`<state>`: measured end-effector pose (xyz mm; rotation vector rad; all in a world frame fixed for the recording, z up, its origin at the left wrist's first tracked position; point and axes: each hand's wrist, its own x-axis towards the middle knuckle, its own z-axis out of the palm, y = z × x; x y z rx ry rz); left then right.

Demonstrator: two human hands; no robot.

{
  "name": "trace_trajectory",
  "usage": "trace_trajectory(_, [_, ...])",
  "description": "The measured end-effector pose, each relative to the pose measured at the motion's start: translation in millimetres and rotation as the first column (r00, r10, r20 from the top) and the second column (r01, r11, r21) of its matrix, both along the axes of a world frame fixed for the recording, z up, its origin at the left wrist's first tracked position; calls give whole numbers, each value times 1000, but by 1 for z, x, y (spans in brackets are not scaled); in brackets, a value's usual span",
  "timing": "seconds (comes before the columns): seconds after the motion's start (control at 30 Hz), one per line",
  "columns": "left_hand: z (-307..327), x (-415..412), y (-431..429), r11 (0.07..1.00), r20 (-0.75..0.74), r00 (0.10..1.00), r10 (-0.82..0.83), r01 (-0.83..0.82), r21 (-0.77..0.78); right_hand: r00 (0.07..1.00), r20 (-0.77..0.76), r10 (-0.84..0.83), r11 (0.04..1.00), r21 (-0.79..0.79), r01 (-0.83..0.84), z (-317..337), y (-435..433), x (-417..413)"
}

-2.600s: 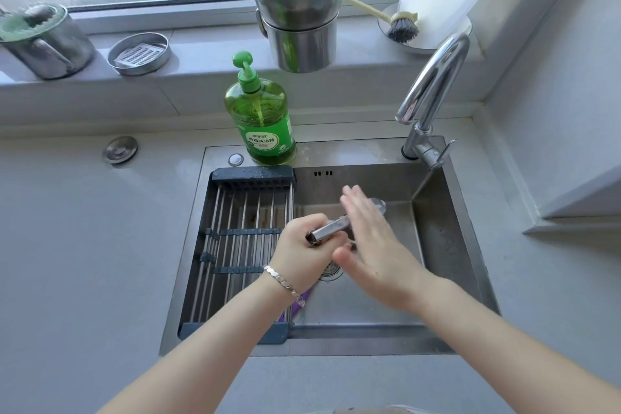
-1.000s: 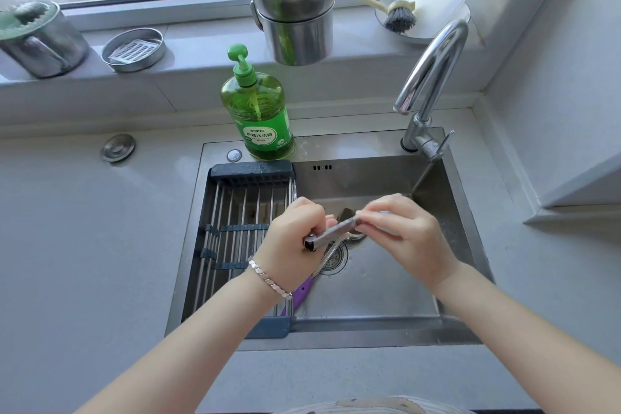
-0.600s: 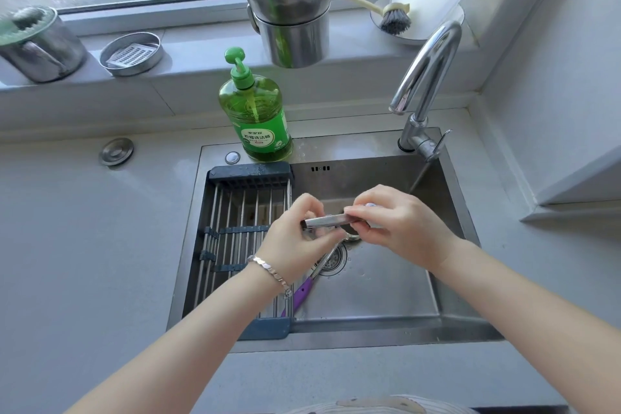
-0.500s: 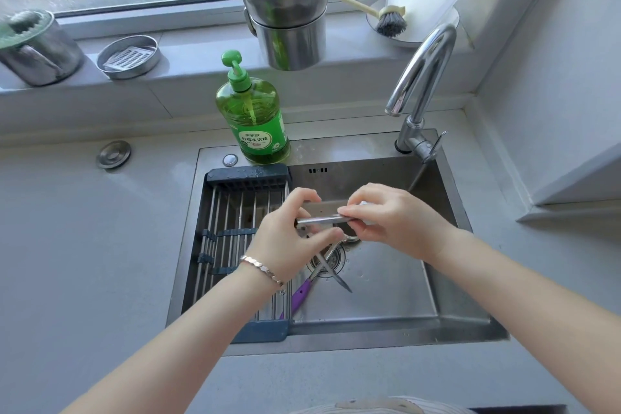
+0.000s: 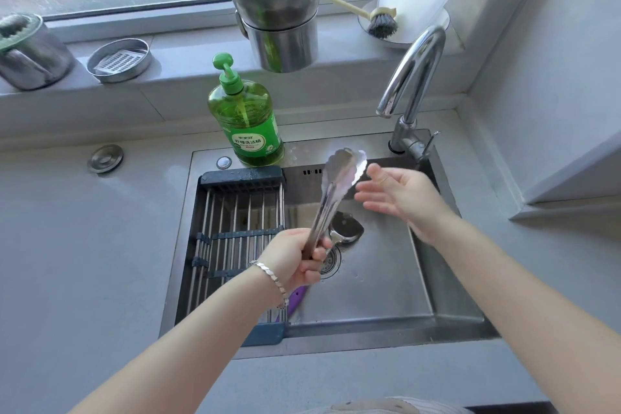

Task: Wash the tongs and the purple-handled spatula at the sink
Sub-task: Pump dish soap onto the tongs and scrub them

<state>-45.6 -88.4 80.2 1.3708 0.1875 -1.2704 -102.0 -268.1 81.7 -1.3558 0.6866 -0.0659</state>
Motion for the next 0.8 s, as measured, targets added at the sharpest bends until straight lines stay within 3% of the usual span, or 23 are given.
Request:
trace_trajectory(0.1, [-4,-8,-4,998,-25,998,-51,50,-36,986,-15,-167,977,129,168,-1,19,4])
trace_trajectory(0.2, [-5,-10,-7,998,-138,990,-44,36,-58,945,-60,-322,939,111,327,-8,33,6])
trace_trajectory(0.33, [-8,-9,-6,999,-181,983,-43,40,-21,950,-127,-287,935,178,306,-17,49,2])
trace_trajectory(0.53, [-6,-7,-5,996,-193,977,-89,91,0,889,-128,-440,891,63,450,-3,24,4])
trace_trajectory(0.7, [-7,-3,-1,994,-246,963,-110,112,-5,925,-163,-343,924,119,364,-6,26,2])
trace_trajectory(0.8, [-8,0,3,994,-257,961,-107,106,-16,881,-186,-434,883,105,457,-6,7,3])
